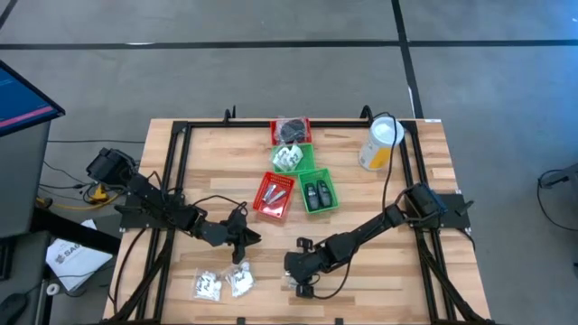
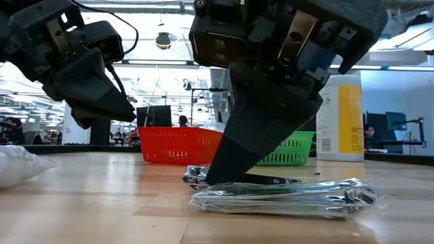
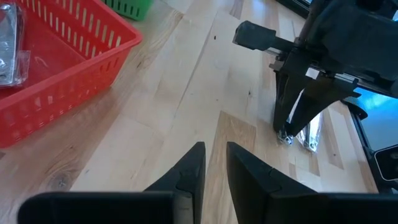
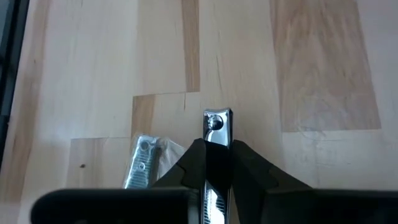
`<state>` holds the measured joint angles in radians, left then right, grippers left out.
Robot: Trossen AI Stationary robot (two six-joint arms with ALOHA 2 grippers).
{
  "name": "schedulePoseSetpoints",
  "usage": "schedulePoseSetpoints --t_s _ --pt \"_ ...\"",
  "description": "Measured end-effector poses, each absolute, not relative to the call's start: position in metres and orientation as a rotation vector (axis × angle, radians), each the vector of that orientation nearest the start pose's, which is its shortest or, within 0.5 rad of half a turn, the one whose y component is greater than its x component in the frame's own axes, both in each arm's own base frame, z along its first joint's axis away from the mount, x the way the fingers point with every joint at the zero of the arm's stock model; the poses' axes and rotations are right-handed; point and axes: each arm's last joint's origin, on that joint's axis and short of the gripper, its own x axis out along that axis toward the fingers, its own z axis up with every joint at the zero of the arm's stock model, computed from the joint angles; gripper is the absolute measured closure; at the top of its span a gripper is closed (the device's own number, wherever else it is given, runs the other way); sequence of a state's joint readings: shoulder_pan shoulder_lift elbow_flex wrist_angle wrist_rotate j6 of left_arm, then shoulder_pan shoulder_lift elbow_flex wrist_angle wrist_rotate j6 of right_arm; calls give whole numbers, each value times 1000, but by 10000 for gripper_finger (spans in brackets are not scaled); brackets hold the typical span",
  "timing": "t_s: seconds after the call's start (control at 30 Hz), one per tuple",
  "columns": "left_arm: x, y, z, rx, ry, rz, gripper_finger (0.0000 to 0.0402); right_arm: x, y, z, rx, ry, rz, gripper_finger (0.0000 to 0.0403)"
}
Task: Pick & Place Travel size toiletries
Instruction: Put the silver nail cutter into the bottom red bin
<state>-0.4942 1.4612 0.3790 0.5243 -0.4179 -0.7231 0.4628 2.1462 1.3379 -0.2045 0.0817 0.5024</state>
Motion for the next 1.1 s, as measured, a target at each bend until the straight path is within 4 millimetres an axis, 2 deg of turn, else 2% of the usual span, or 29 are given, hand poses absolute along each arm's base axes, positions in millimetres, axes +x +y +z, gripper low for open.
schedulePoseSetpoints --t_s 0.27,0.4,0.53,0.7,0.93,1.1 --pt "216 -103 128 -462 498 109 344 384 184 129 118 1048 120 363" --pt "216 -103 128 -461 498 109 344 385 178 156 85 1014 110 364" --pt "216 -103 128 -459 497 108 344 381 166 173 57 1009 54 364" --pt "216 -103 128 -459 497 107 344 374 155 208 34 945 35 364" --pt "216 -103 128 -461 496 107 344 363 147 234 -17 905 12 364" --pt "217 -103 129 -468 485 105 344 357 138 241 -50 927 -31 364"
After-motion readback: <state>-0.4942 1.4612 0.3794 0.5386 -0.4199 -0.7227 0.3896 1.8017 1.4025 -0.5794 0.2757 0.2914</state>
